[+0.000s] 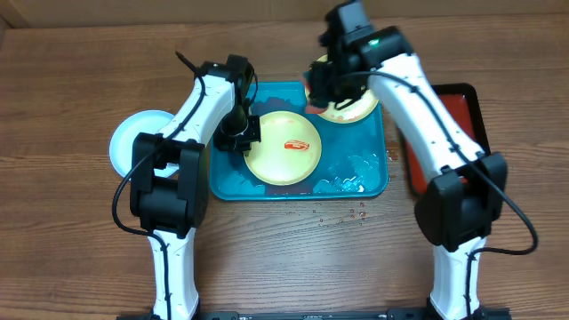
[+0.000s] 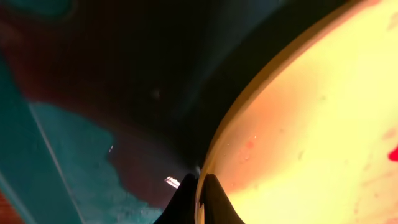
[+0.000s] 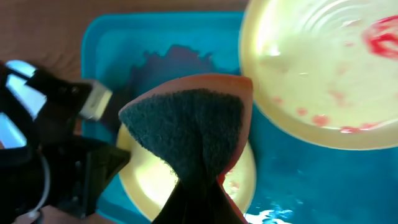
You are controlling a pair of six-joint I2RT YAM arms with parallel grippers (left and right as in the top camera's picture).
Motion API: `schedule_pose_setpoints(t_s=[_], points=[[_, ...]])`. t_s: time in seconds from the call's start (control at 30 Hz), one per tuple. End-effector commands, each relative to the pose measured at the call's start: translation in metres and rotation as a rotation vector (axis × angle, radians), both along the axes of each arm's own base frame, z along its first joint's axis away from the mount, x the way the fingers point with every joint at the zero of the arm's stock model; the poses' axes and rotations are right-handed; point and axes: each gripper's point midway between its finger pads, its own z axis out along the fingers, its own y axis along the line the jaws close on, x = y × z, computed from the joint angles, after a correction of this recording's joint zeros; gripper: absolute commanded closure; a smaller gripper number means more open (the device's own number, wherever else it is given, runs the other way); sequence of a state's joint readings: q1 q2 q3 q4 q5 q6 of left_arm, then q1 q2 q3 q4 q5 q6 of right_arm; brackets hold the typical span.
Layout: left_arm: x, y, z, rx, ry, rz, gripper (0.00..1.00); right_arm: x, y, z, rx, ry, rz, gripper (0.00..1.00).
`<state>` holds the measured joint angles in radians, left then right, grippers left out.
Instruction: Clean dirty plates on tray and stack at the side
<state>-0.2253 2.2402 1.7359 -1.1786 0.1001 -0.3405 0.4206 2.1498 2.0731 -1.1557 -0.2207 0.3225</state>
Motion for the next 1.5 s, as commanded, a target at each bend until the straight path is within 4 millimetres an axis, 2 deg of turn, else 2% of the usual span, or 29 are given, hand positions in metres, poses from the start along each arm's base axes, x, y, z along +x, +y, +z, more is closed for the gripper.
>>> schedule_pose_setpoints(t_s=[0.0,0.27,0.43,0.57,0.8,1.07,1.13,1.3,1.47], points=[[-0.005,0.015,-0.006,0.04,0.007,0.059,0.96,-0.003,0.02,-0.008,0.007,0.007,0.007,0.96],[-0.007,0.028,-0.015,0.045,0.017,0.112,0.96,-0.015,0.043,-0.062,-0.043,0.106,0.013,0.96],[-0.003,0.034,-0.015,0.044,0.007,0.145,0.96,-0.021,0.048,-0.09,-0.073,0.161,0.01,0.96],[-0.002,0.038,-0.015,0.045,0.007,0.154,0.96,-0.021,0.04,-0.113,-0.126,0.193,-0.029,0.96],[-0.001,0.043,-0.015,0.068,0.002,0.148,0.96,-0.021,0.025,-0.132,-0.209,0.196,-0.049,0.96],[-0.001,0.043,-0.015,0.066,0.001,0.137,0.96,-0.034,0.02,-0.166,-0.212,0.239,-0.073,0.96],[-0.001,0.042,-0.015,0.064,0.001,0.138,0.96,-0.039,0.03,-0.172,-0.151,0.258,-0.055,0.96],[-0.001,0.042,-0.015,0.062,-0.002,0.13,0.96,-0.05,0.072,-0.178,0.044,0.307,0.025,0.96],[0.0,0.042,-0.016,0.061,-0.004,0.13,0.96,-0.073,0.102,-0.182,0.092,0.342,0.112,0.96]])
